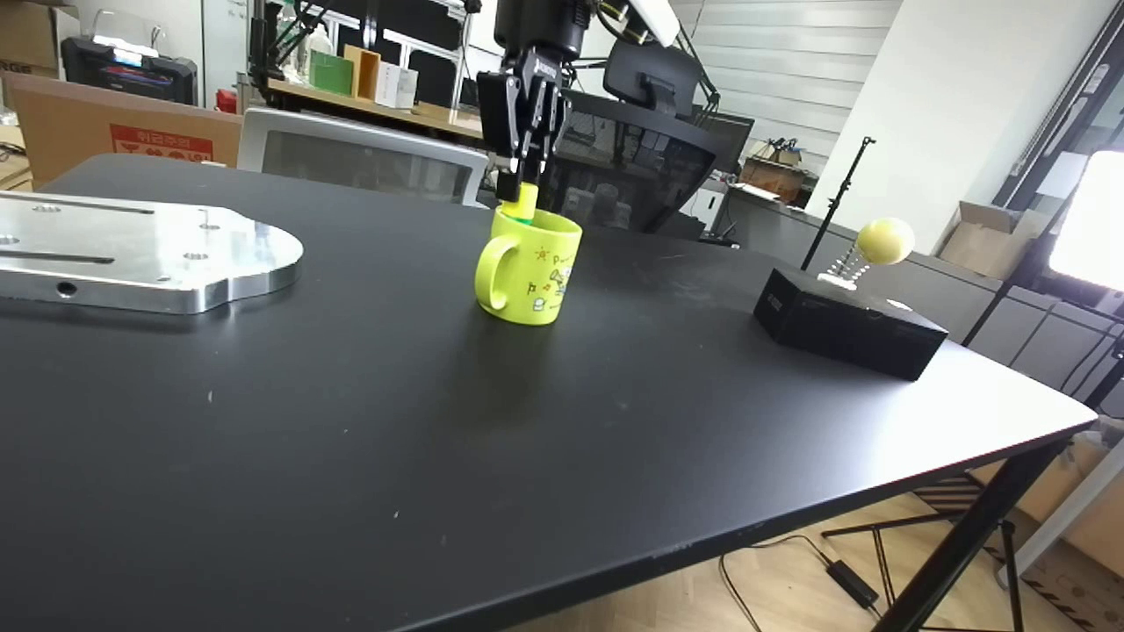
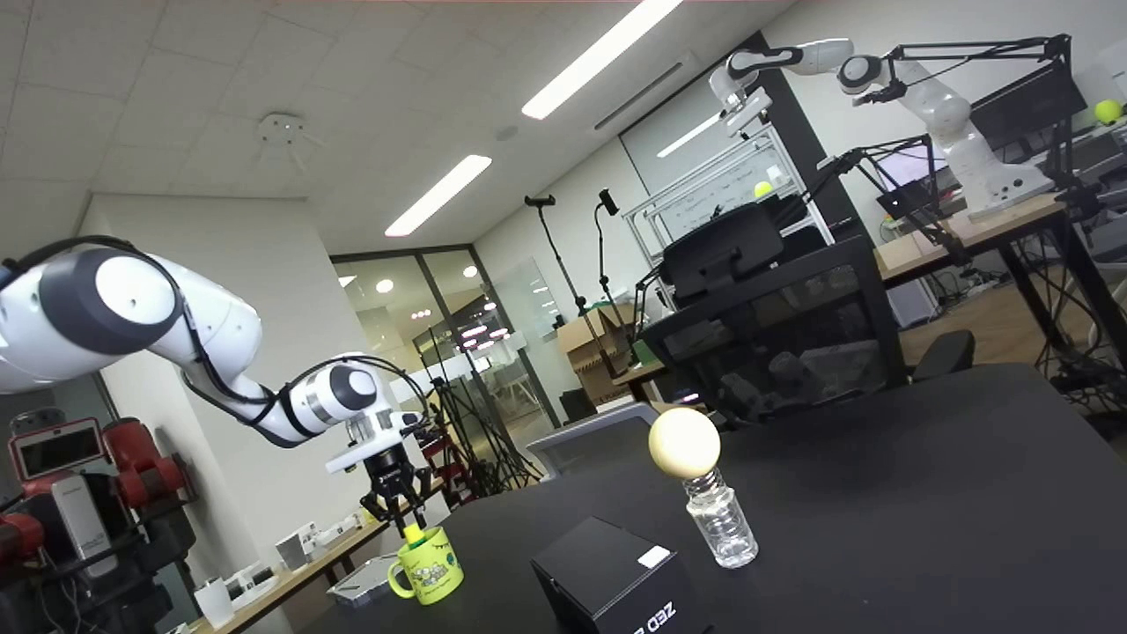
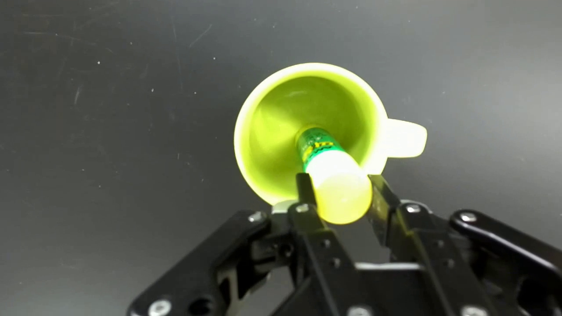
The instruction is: Remove the glue from the mug, put the glue in the mug, remove the glue from the mug and put it on top of the black box
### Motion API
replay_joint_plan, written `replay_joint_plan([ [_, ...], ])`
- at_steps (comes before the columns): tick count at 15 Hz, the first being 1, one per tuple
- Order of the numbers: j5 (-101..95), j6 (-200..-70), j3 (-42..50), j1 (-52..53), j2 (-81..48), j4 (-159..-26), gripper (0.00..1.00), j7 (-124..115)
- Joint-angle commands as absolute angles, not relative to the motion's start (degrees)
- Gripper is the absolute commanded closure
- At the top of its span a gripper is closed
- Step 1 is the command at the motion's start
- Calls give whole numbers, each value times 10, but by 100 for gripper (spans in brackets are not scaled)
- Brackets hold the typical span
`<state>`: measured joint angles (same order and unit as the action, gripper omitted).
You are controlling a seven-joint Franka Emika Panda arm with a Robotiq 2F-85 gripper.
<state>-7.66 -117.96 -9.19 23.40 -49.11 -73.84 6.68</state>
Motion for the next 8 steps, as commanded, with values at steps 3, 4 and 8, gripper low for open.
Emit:
replay_joint_plan([
  [3, -46, -1203, -96, 222, -434, -792, 92, 47],
  [4, -44, -1201, -94, 222, -421, -799, 92, 44],
  [8, -61, -1187, -79, 227, -352, -837, 92, 22],
])
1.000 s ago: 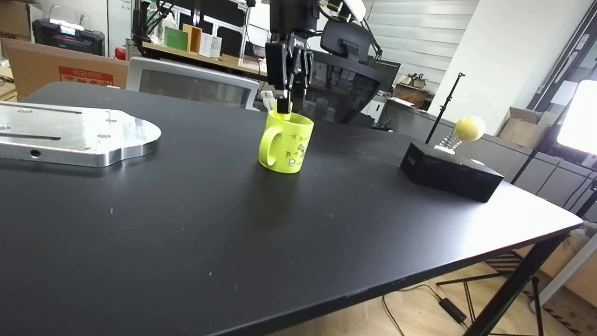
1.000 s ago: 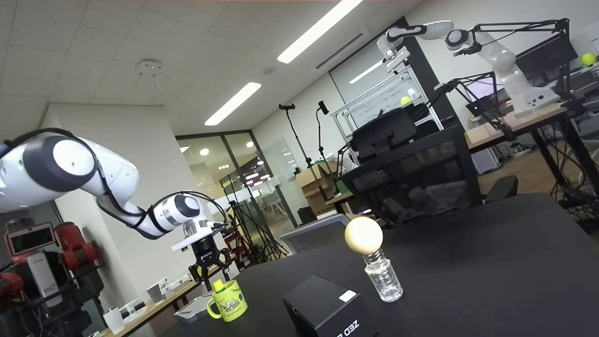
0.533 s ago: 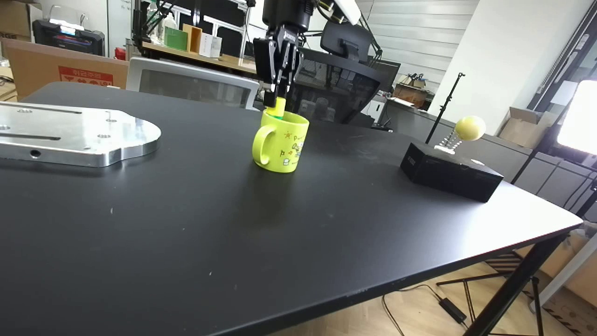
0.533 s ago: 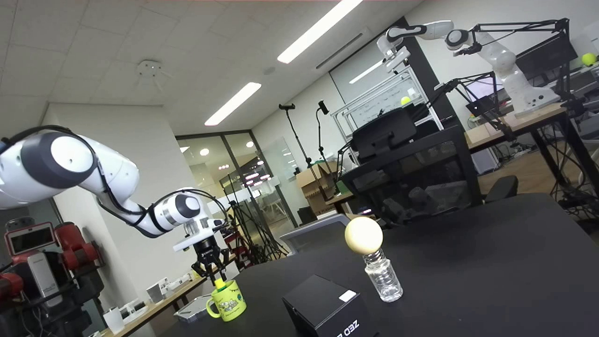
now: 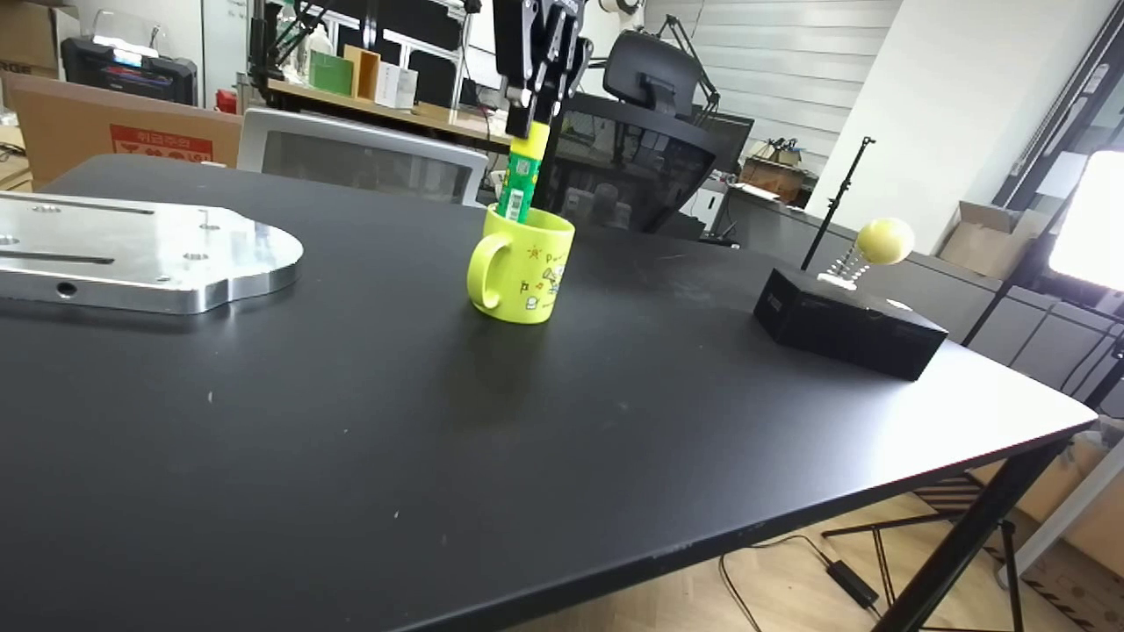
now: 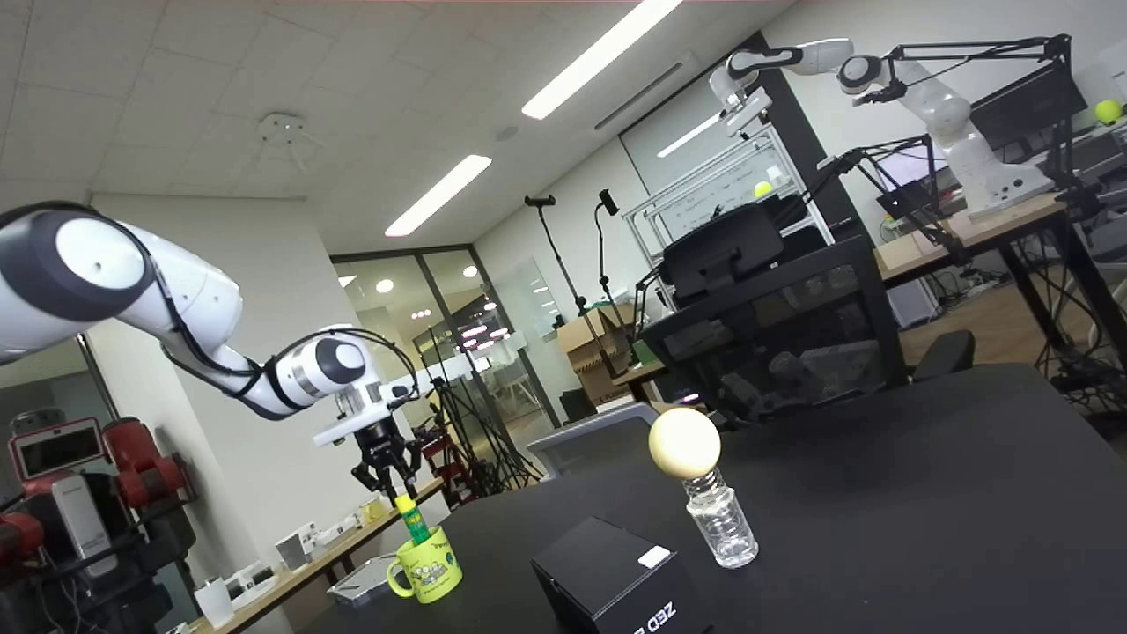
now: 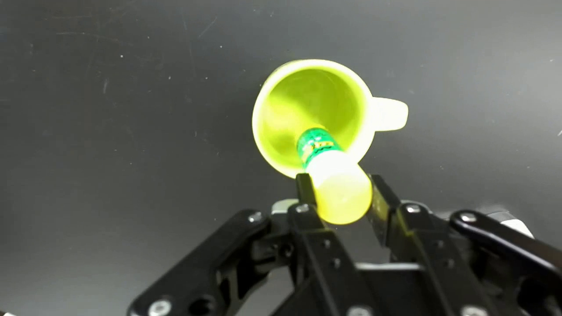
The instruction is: Remove the glue from the mug, put the glue in the mug, remove the glue from the mug and put it on top of the black box
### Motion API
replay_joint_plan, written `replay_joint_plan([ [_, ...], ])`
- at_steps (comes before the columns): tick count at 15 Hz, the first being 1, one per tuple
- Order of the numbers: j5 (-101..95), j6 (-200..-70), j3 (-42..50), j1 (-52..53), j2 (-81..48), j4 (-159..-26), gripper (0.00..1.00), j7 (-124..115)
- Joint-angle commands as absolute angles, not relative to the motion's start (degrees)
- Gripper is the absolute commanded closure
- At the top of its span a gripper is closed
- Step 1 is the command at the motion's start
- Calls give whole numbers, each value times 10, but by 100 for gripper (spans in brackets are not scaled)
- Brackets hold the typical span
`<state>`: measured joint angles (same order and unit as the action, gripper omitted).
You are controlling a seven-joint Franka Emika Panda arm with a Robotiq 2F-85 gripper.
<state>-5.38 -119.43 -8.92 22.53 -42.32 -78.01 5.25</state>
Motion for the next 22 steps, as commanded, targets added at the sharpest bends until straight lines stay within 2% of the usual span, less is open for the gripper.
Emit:
replay_joint_plan([
  [1, -61, -1190, -77, 225, -332, -853, 92, 19],
  [6, -55, -1212, -75, 180, -241, -928, 92, -6],
  [14, -19, -1352, -44, 82, -120, -1121, 92, -37],
  [22, 5, -1448, -3, 20, -57, -1266, 92, -66],
])
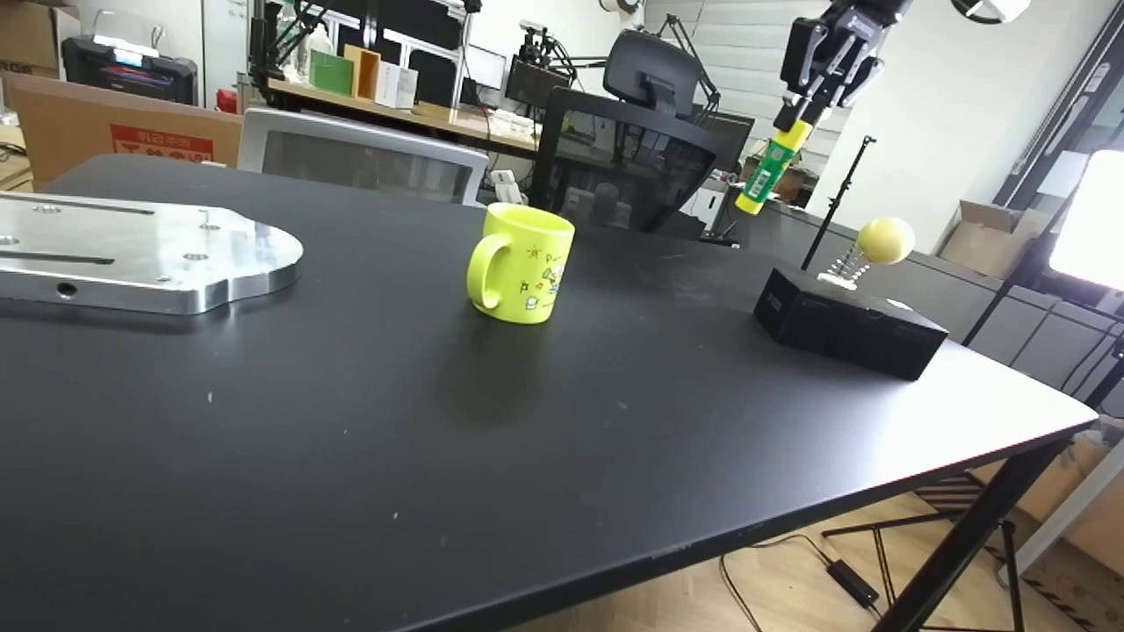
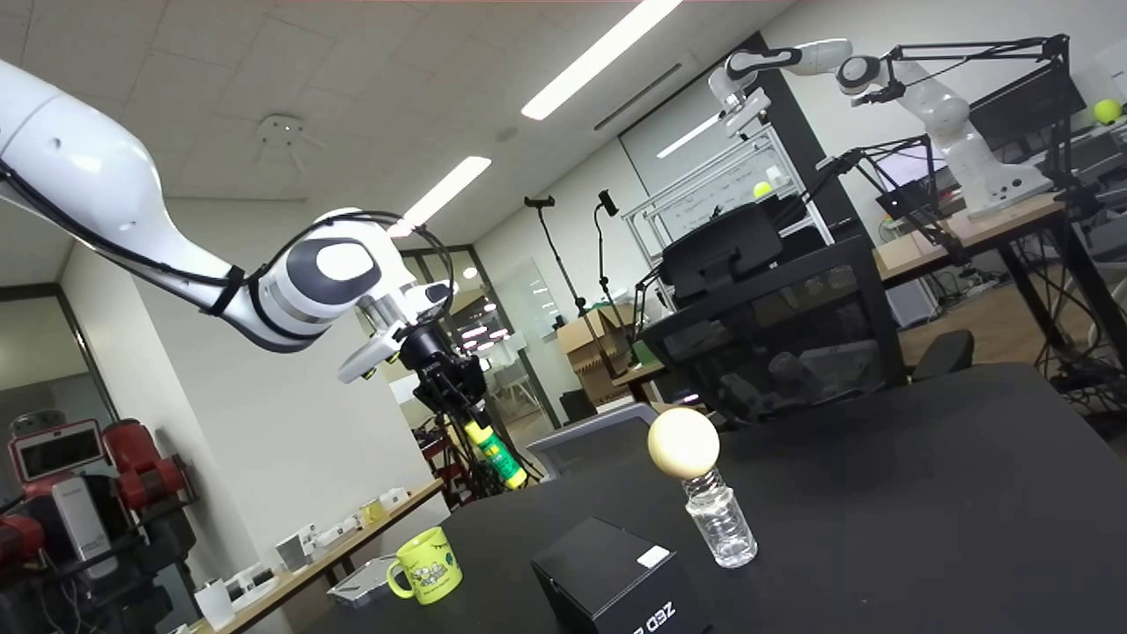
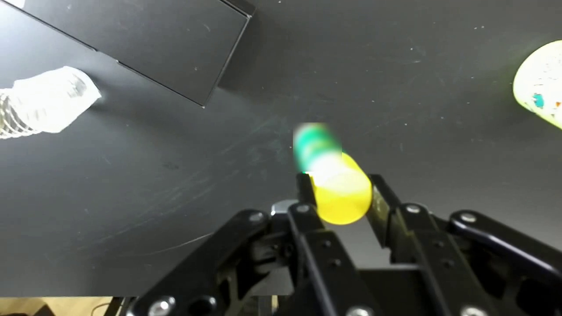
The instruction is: Remove the glue from the mug, put the glue in the mug, remove the glue from the mug and put it on top of the black box
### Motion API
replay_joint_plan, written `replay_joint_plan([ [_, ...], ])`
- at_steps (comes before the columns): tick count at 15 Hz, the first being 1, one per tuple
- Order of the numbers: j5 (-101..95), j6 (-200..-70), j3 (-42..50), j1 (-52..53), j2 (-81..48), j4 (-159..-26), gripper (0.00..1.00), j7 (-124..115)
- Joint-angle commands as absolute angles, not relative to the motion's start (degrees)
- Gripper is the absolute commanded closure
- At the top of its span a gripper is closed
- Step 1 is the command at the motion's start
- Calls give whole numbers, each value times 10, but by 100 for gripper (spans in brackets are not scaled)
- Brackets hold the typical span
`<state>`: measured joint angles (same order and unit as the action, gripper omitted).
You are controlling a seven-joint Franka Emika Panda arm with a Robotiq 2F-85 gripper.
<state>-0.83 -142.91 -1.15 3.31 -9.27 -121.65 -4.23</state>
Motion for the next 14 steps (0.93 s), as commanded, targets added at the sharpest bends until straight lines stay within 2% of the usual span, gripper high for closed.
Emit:
replay_joint_plan([
  [1, 10, -1446, 1, 14, -57, -1269, 92, -62],
  [4, -2, -1415, 13, 6, -63, -1261, 92, -89],
  [5, 2, -1430, 7, 5, -77, -1254, 67, -51],
  [14, 2, -1422, 11, 4, -77, -1254, 67, -68],
])
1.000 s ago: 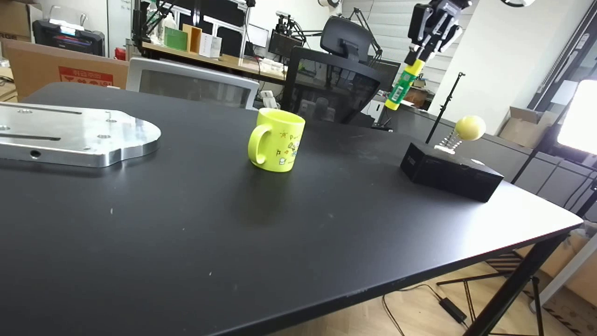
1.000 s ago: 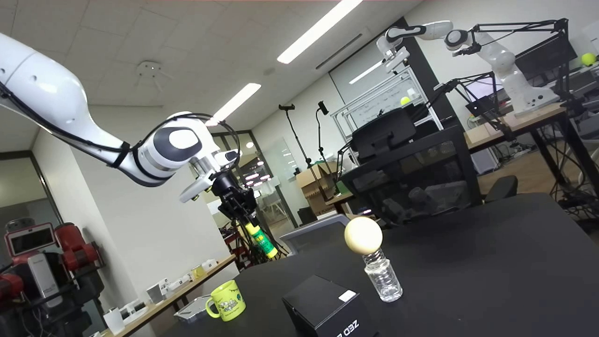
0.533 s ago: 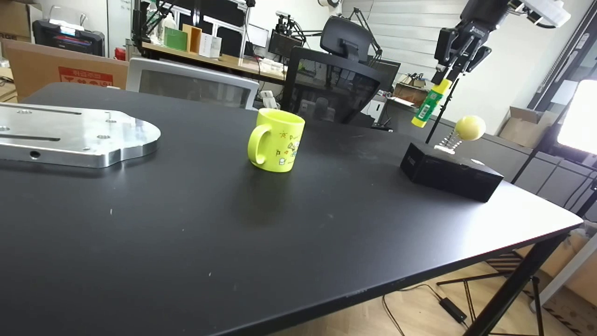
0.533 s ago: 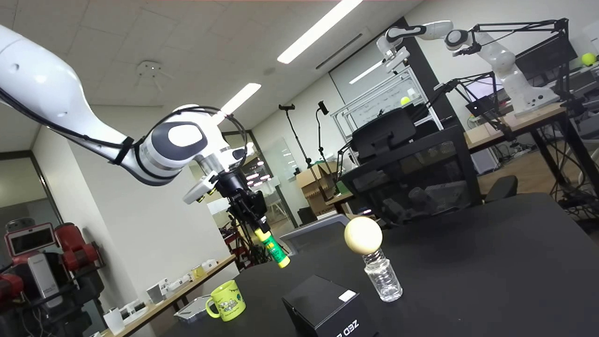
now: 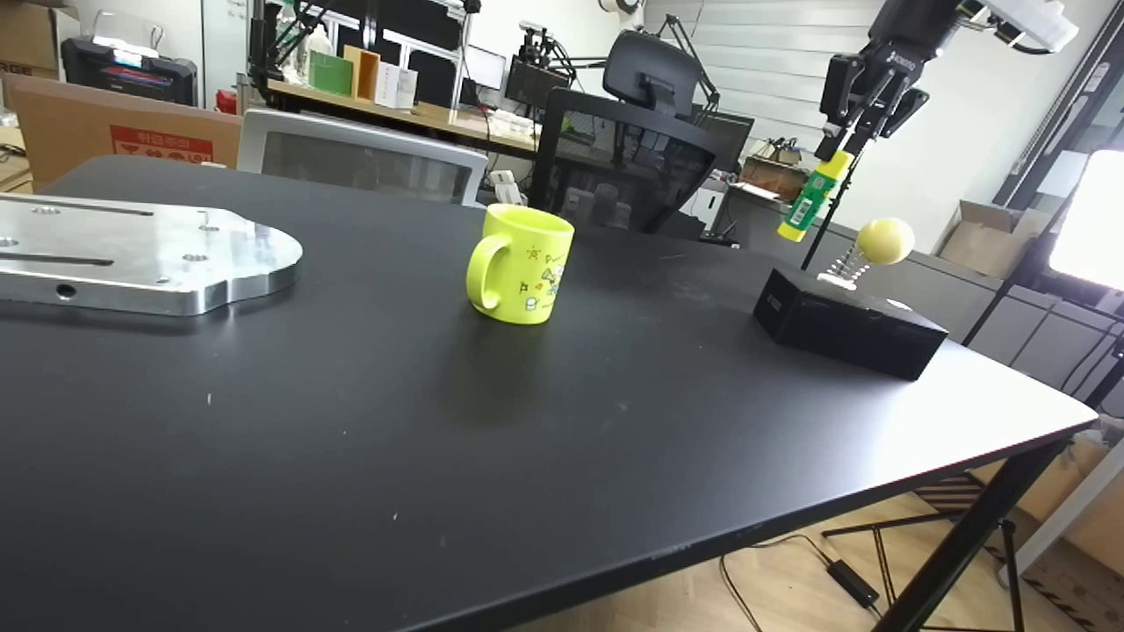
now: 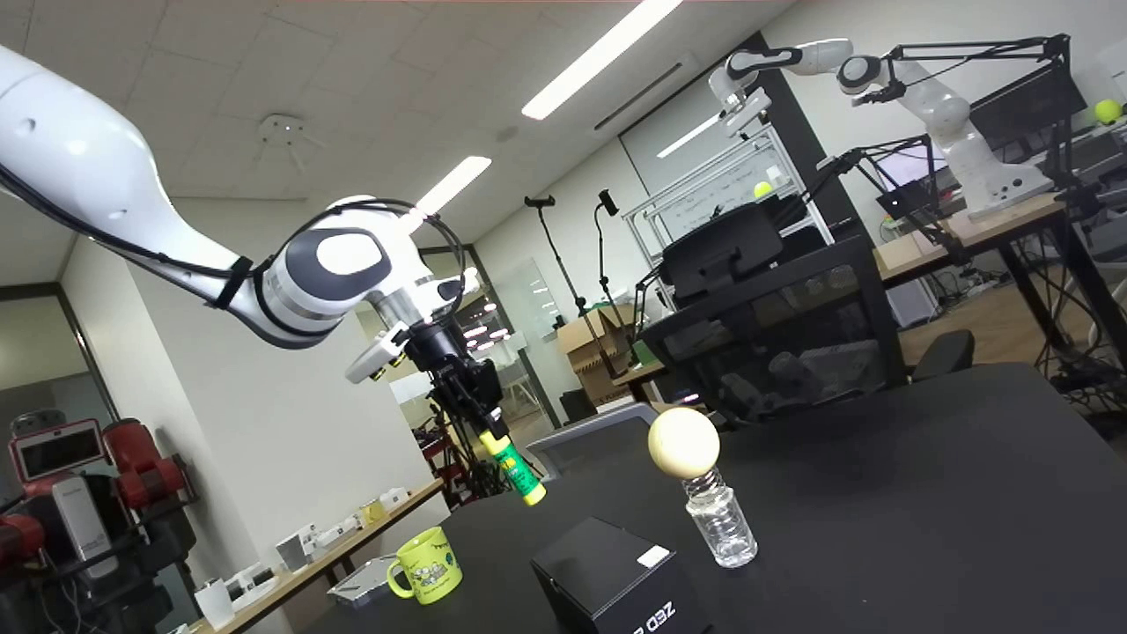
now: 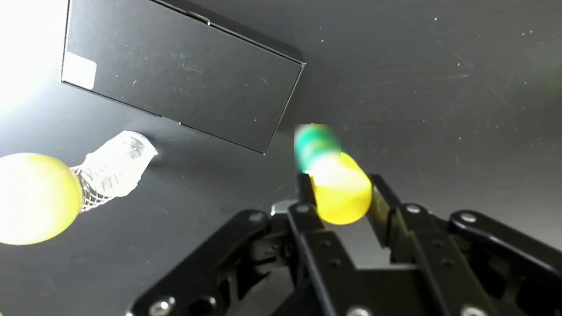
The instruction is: Remove the glue from the mug, put the glue in the mug, remove the glue from the mug and put it on top of the black box
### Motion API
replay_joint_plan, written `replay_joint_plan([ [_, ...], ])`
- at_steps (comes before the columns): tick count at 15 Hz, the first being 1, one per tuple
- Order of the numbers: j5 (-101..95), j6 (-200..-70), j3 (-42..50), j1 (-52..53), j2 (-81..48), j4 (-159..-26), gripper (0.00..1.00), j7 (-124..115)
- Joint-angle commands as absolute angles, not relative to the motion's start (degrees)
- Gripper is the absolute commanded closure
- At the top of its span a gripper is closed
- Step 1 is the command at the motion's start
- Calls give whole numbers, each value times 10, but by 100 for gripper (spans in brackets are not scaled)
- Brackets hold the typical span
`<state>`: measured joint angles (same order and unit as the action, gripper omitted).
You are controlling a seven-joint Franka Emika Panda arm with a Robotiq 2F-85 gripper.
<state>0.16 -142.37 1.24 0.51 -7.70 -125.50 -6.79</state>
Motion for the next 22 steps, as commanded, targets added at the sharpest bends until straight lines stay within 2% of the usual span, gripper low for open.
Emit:
replay_joint_plan([
  [1, 2, -1422, 11, 4, -77, -1254, 92, -68],
  [22, -45, -1367, 39, -13, -141, -1208, 92, -60],
])
